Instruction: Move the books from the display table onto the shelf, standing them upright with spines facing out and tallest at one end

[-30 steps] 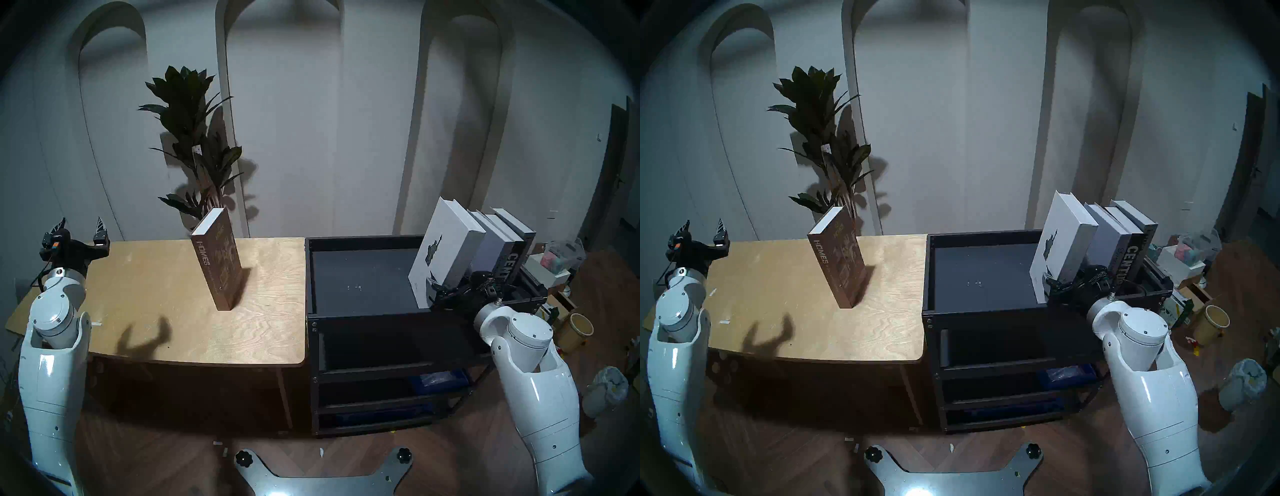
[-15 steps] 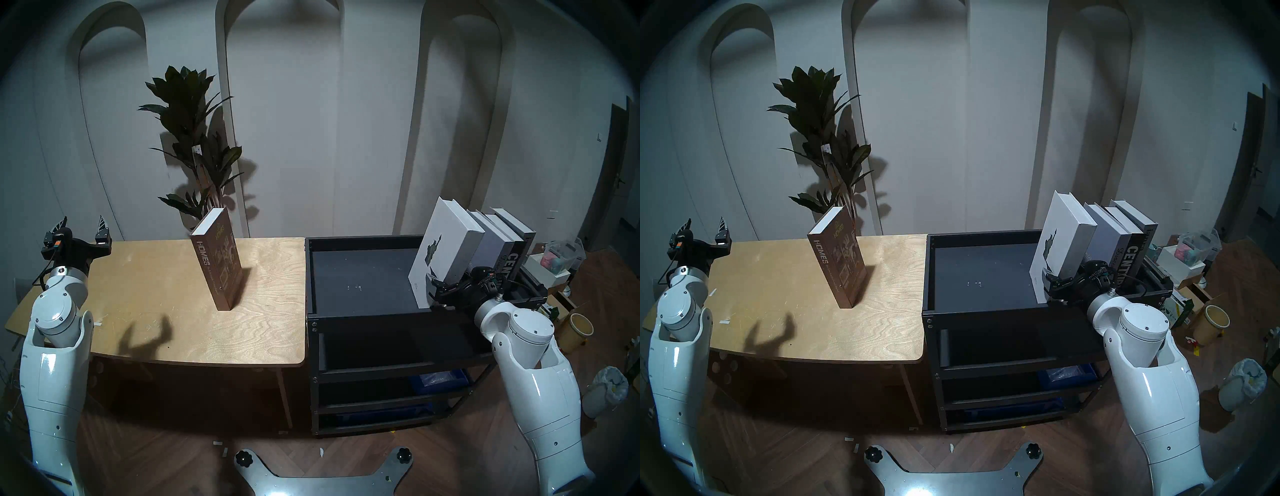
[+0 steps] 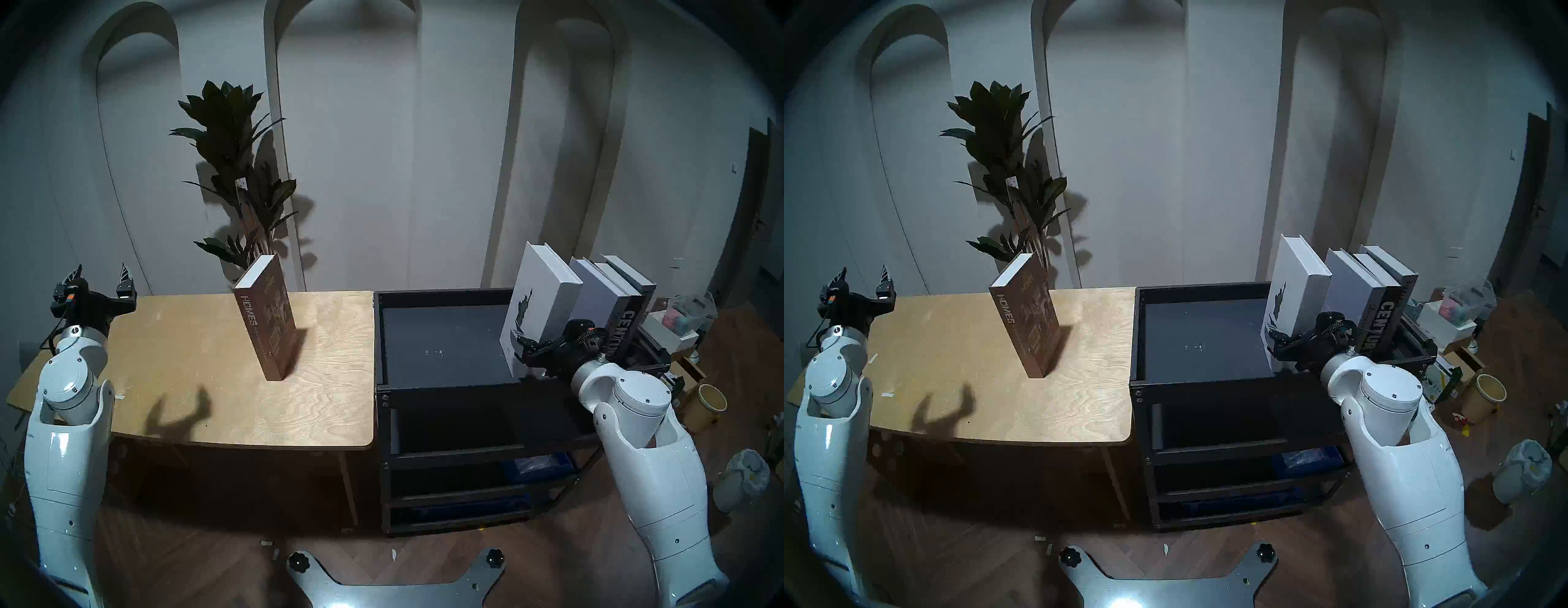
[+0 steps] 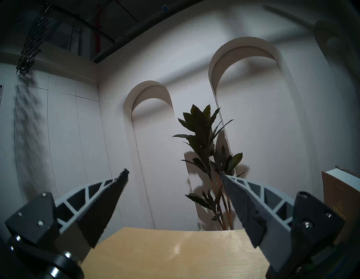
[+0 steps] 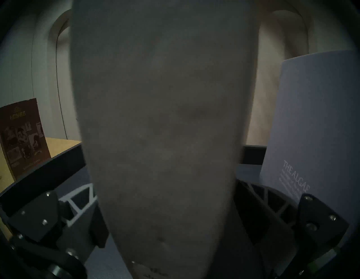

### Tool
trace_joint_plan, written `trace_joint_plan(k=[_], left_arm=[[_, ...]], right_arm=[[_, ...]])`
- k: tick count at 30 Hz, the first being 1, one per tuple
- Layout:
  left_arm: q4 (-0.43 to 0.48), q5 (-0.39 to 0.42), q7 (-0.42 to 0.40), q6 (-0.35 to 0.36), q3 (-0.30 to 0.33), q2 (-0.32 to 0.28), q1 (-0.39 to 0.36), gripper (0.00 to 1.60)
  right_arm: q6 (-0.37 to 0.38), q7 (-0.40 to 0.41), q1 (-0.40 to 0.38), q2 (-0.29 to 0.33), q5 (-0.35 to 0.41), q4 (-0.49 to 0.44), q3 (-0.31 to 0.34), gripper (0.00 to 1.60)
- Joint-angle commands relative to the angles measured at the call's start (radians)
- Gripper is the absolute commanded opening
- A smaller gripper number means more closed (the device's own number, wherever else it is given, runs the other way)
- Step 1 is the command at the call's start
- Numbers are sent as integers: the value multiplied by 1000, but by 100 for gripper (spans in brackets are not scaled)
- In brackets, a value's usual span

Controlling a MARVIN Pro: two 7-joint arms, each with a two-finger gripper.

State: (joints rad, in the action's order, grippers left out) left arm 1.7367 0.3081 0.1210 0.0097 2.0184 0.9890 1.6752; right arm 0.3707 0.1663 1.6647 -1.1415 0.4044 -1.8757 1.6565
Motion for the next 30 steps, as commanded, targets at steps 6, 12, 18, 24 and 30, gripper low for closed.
trace_joint_plan(k=[6,12,18,24,30], left_arm=[[13,7,-12,-14,11,-11,-12,160],[9,7,-15,-13,13,-11,-15,160],[4,8,-21,-11,9,-13,-23,160],[-1,8,-25,-11,-1,-13,-35,160],[-8,6,-28,-10,-8,-17,-47,160]], right_arm=[[3,-13,-25,-6,5,-56,1,160],[10,-29,-40,-10,27,-117,37,160],[22,-41,-56,-12,56,-174,81,160],[50,-55,-69,-21,89,-219,123,160],[70,-64,-84,-29,119,-262,162,160]])
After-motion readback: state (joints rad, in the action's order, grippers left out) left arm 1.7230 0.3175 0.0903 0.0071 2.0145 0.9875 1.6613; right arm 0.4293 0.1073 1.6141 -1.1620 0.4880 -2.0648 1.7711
